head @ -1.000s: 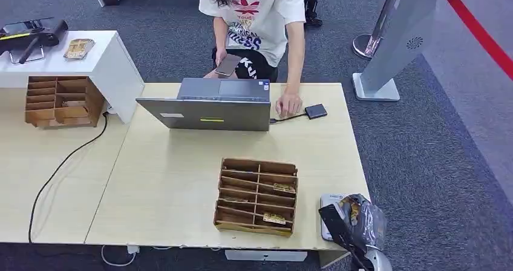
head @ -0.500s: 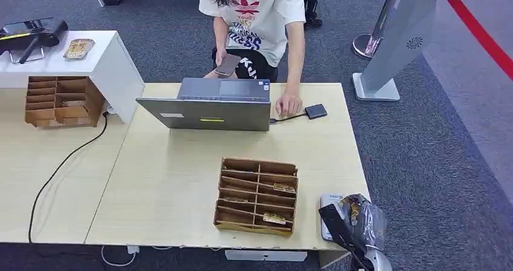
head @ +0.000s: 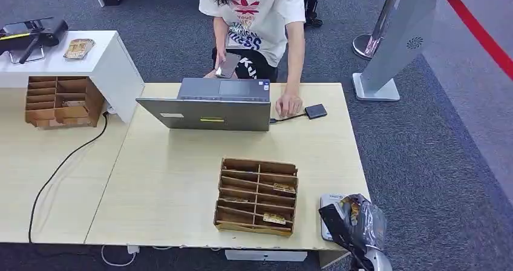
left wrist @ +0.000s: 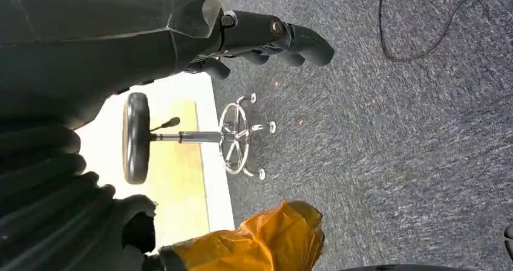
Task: Pass the card to the sensor for recognition and then transmit it.
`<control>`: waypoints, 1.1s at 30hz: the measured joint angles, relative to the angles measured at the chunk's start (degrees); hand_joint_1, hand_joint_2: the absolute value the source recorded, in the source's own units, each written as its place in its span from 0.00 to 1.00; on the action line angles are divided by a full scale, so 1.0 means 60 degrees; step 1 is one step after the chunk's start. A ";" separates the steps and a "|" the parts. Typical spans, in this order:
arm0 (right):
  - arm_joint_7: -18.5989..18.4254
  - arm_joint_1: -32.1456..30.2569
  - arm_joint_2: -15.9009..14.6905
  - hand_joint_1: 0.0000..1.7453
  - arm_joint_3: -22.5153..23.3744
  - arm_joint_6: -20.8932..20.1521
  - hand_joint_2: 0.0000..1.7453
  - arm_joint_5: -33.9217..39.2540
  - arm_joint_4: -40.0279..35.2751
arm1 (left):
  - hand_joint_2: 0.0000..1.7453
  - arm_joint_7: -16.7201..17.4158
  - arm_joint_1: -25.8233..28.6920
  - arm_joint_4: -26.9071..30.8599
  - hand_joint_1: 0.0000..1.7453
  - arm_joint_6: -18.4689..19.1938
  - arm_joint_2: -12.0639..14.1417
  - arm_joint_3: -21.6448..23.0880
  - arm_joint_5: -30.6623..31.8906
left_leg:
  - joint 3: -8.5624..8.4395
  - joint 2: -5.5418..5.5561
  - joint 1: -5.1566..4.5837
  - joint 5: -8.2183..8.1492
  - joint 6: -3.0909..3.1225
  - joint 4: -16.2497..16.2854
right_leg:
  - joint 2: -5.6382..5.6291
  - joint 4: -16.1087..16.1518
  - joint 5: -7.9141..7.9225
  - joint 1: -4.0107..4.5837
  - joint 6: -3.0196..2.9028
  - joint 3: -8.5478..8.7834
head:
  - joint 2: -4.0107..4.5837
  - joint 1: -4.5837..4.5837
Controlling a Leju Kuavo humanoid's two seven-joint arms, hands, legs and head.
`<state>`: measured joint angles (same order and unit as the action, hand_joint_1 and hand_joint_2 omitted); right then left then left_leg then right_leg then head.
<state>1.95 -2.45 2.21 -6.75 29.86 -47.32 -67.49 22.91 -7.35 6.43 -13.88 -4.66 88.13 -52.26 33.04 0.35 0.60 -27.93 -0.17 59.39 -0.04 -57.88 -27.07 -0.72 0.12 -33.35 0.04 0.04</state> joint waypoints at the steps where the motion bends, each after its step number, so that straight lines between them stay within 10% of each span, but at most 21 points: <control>1: 0.0000 0.0000 0.0000 1.00 0.0000 0.0000 1.00 0.0000 0.0000 | 1.00 -0.0004 0.0000 0.0000 0.00 0.0000 0.0000 0.0004 0.0000 | 0.0000 0.0000 0.0000 0.0000 0.0000 0.0000 | 0.0000 0.0000 0.0000 0.0000 0.0000 0.0000 | 0.0000 0.0000; 33: 0.0036 0.0050 0.0000 1.00 0.0000 -0.0077 1.00 -0.0011 0.0007 | 1.00 -0.0015 -0.0004 0.0000 0.00 0.0015 -0.0011 0.0004 0.0146 | -0.0003 0.0000 0.0000 0.0000 0.0000 0.0001 | 0.0000 0.0000 0.0001 0.0000 0.0000 0.0005 | 0.0000 0.0000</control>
<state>2.16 -2.15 2.21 -6.75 29.40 -47.39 -67.45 22.82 -7.37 6.43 -13.79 -4.72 88.15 -51.39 33.02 0.35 0.60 -27.93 -0.17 59.39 -0.04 -57.88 -27.07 -0.72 0.12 -33.33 0.04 0.04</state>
